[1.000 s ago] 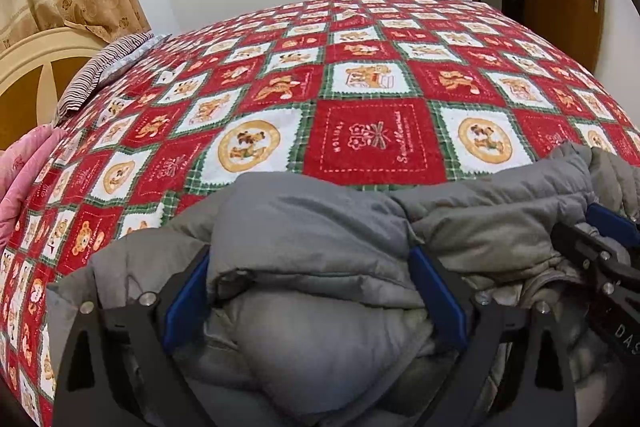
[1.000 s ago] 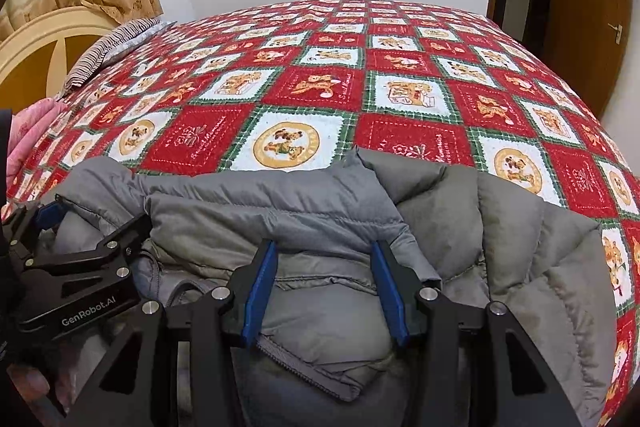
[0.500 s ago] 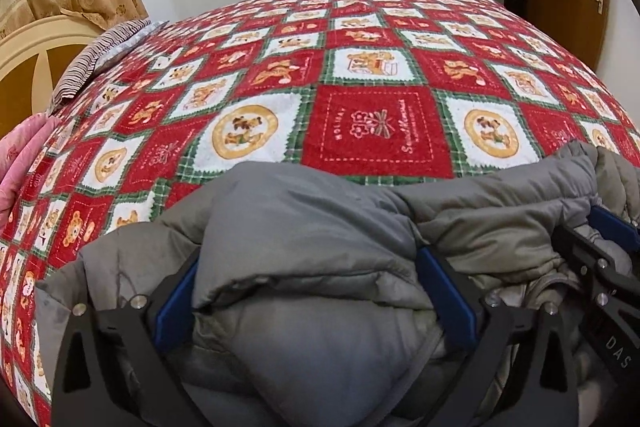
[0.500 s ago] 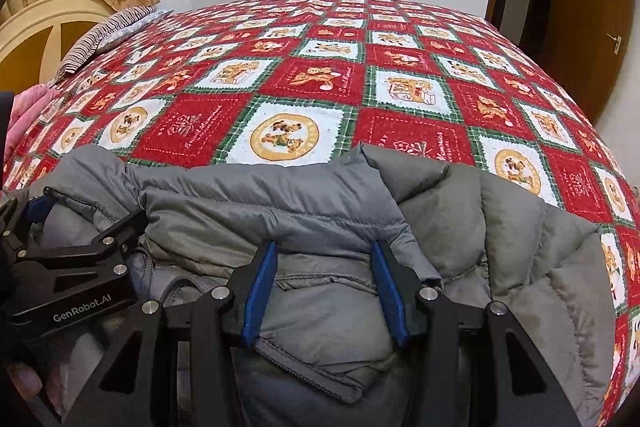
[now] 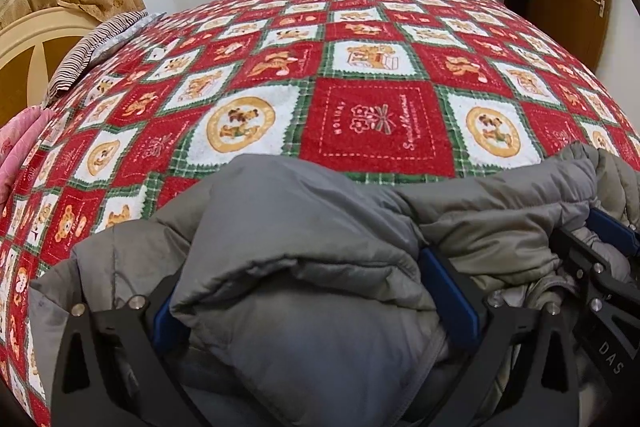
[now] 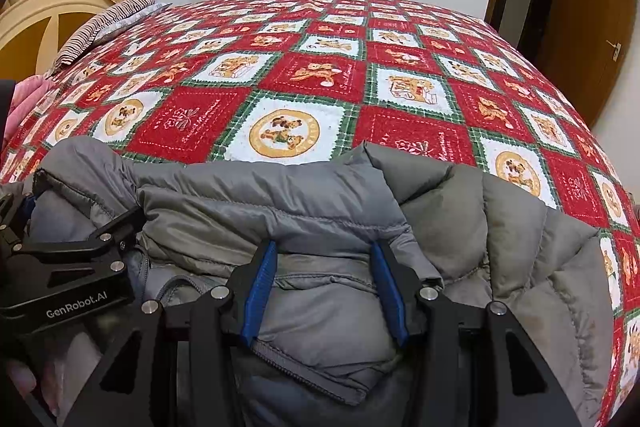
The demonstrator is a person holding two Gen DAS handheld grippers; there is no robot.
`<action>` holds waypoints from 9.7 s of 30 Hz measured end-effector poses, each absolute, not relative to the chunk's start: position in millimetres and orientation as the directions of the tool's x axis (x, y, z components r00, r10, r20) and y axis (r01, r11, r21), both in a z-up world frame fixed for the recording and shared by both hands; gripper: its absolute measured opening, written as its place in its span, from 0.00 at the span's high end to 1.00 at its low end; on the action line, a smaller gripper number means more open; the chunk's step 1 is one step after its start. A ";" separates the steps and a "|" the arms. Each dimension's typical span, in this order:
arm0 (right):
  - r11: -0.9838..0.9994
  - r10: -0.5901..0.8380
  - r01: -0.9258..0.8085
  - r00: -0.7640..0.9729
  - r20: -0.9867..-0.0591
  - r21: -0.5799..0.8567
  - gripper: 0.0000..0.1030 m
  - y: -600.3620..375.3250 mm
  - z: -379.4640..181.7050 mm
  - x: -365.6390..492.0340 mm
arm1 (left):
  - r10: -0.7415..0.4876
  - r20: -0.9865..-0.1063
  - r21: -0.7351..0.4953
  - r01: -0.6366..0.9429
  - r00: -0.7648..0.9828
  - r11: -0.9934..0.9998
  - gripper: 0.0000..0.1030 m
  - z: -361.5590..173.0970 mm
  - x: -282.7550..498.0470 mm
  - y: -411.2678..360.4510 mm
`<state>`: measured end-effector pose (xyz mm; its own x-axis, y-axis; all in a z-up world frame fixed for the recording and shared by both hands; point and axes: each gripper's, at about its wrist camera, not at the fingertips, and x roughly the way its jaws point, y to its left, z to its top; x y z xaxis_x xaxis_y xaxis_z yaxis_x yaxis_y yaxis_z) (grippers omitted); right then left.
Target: Fold large clothes
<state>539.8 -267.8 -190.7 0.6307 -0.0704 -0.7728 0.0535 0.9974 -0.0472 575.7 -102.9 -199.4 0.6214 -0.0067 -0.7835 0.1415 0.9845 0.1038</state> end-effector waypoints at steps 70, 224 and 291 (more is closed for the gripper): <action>0.986 -0.042 0.154 0.585 -0.810 0.060 0.29 -359.4 -178.0 140.1 | 0.061 -0.781 0.197 0.152 0.622 0.968 0.00 -184.3 200.7 55.9; 0.987 -0.089 0.158 0.674 -0.733 0.025 0.06 -262.1 -177.6 385.4 | 0.207 -0.620 0.269 -0.042 0.757 0.962 0.00 -173.9 452.2 -82.3; 0.988 -0.138 0.043 0.671 -0.728 -0.148 0.01 -202.7 -168.9 269.6 | -0.070 -0.758 -0.246 -0.184 0.649 0.952 0.00 -196.3 318.4 48.5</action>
